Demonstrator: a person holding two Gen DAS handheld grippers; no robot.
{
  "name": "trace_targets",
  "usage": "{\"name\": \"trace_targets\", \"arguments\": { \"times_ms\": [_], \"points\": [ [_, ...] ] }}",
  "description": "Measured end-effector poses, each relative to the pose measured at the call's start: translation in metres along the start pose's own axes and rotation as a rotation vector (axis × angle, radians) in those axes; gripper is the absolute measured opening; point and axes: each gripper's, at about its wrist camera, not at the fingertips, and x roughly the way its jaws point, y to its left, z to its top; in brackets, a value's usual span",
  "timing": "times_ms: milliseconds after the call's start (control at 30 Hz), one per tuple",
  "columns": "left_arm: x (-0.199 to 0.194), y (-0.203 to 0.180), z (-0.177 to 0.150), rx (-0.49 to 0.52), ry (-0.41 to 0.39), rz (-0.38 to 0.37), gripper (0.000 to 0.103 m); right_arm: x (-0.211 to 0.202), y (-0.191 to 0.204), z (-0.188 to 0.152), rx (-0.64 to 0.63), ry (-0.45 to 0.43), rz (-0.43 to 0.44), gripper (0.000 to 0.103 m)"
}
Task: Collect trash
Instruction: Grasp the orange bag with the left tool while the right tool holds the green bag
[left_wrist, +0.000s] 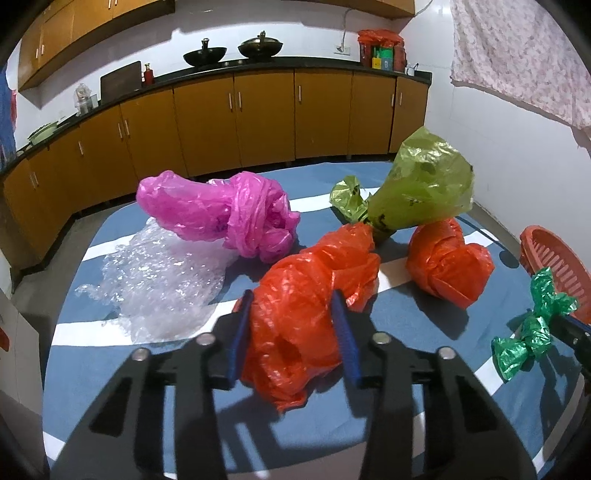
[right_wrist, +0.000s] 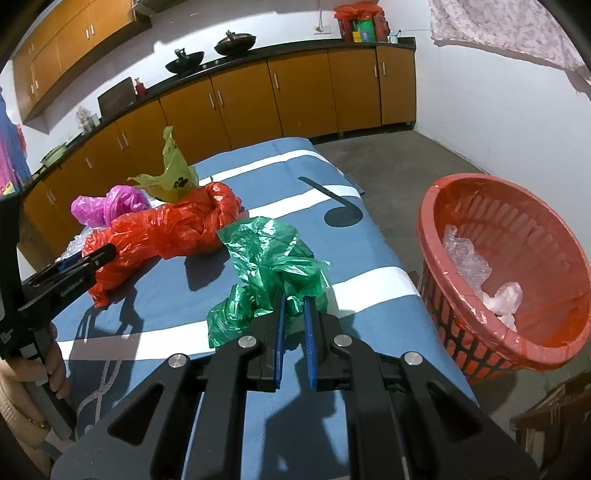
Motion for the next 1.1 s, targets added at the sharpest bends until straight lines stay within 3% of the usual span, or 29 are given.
{"name": "trace_targets", "arguments": {
  "times_ms": [100,300,600,767,1000,1067,1100],
  "points": [
    [-0.007,0.004,-0.002,-0.01,-0.007,0.005,0.026,-0.004,-0.001,0.001,0.001,-0.007,0.003,0.011],
    [-0.022,0.014,-0.01,-0.046,-0.012,0.011,0.016,-0.009,-0.003,0.002,0.006,-0.019,0.007,0.011],
    [-0.055,0.021,-0.013,-0.088,-0.061,-0.005,0.015,-0.023,-0.004,0.007,0.012,-0.051,0.015,0.01],
    [-0.08,0.019,-0.006,-0.097,-0.109,-0.025,0.015,-0.029,-0.007,0.011,0.013,-0.069,0.016,0.003],
    [-0.092,0.01,-0.001,-0.085,-0.133,-0.027,0.015,-0.019,-0.001,0.006,-0.006,-0.027,0.051,0.001],
    [-0.092,0.012,-0.001,-0.088,-0.13,-0.022,0.015,-0.018,0.0,0.006,-0.001,-0.029,0.057,0.005],
    [-0.093,0.012,-0.002,-0.089,-0.13,-0.02,0.015,-0.018,0.0,0.007,0.005,-0.03,0.056,0.017]
  ]
}}
